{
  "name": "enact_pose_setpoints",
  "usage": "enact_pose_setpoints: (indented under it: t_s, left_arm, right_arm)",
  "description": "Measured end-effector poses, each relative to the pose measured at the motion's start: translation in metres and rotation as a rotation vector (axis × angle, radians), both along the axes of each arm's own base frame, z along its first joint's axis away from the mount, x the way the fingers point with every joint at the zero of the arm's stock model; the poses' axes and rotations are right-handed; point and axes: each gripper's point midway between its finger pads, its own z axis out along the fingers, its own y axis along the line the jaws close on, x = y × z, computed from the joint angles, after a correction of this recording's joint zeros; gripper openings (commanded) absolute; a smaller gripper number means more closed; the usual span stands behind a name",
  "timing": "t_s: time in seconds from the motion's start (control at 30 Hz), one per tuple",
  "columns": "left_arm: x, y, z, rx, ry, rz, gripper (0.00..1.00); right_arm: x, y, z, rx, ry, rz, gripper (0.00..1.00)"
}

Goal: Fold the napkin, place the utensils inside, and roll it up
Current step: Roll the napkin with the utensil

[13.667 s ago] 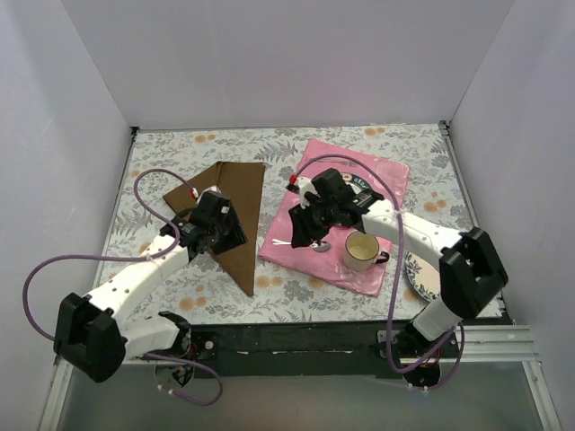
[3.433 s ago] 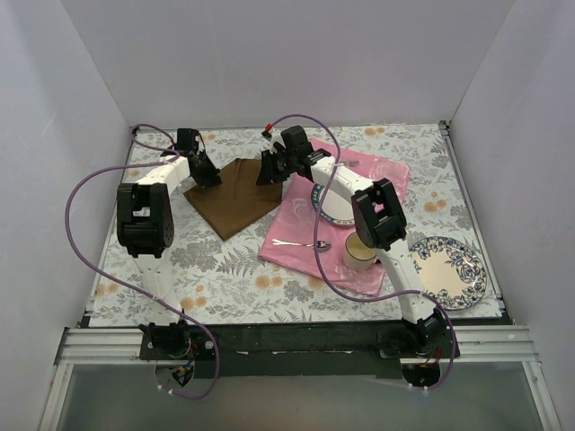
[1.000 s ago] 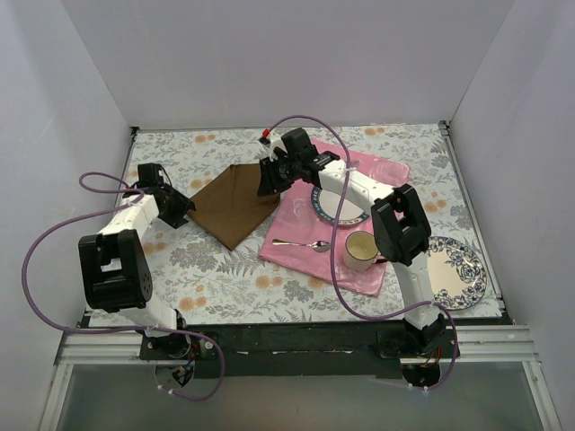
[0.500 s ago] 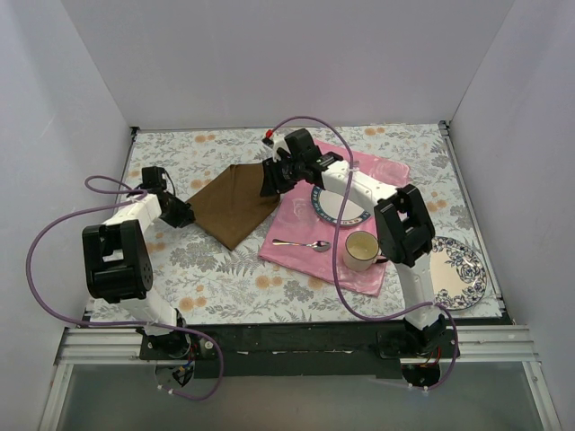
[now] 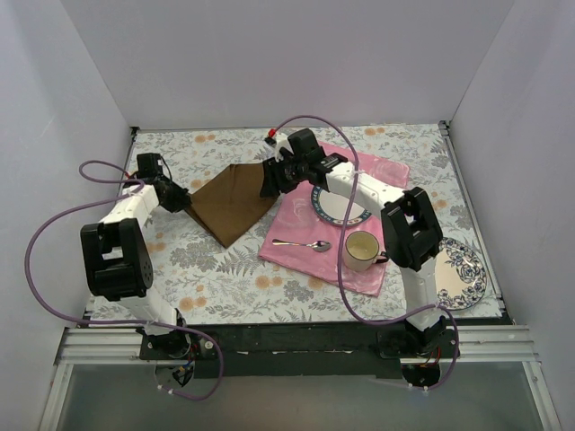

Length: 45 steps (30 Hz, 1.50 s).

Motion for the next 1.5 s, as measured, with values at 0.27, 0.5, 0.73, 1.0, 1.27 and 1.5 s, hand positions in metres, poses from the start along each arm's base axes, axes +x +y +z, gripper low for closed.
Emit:
enact_pose_setpoints:
  t_s: [0.27,0.5,0.73,1.0,1.27,1.5]
  left_arm:
    - [0.009,0.003,-0.009,0.014,0.017,-0.009,0.25]
    - [0.008,0.007,-0.013,0.041,0.028,-0.018,0.84]
    - [0.001,0.015,0.016,0.094,-0.008,-0.005,0.98]
    - [-0.016,0.035,0.077,0.181,-0.074,0.122,0.98]
    - [-0.023,0.062,0.123,0.220,-0.075,0.327,0.98]
    - [-0.049,0.075,0.123,0.193,-0.041,0.422,0.98]
  right_arm:
    - [0.003,-0.008,0.012,-0.020,-0.047,-0.028,0.99]
    - [0.006,-0.017,0.035,-0.042,-0.169,-0.063,0.99]
    - [-0.005,0.005,0.039,-0.078,-0.280,-0.017,0.95]
    - [-0.039,0.114,0.014,-0.212,-0.528,0.137,0.73]
    - [-0.103,0.166,-0.036,-0.340,-0.629,0.267,0.67]
    - [-0.099,0.173,-0.051,-0.386,-0.655,0.249,0.69]
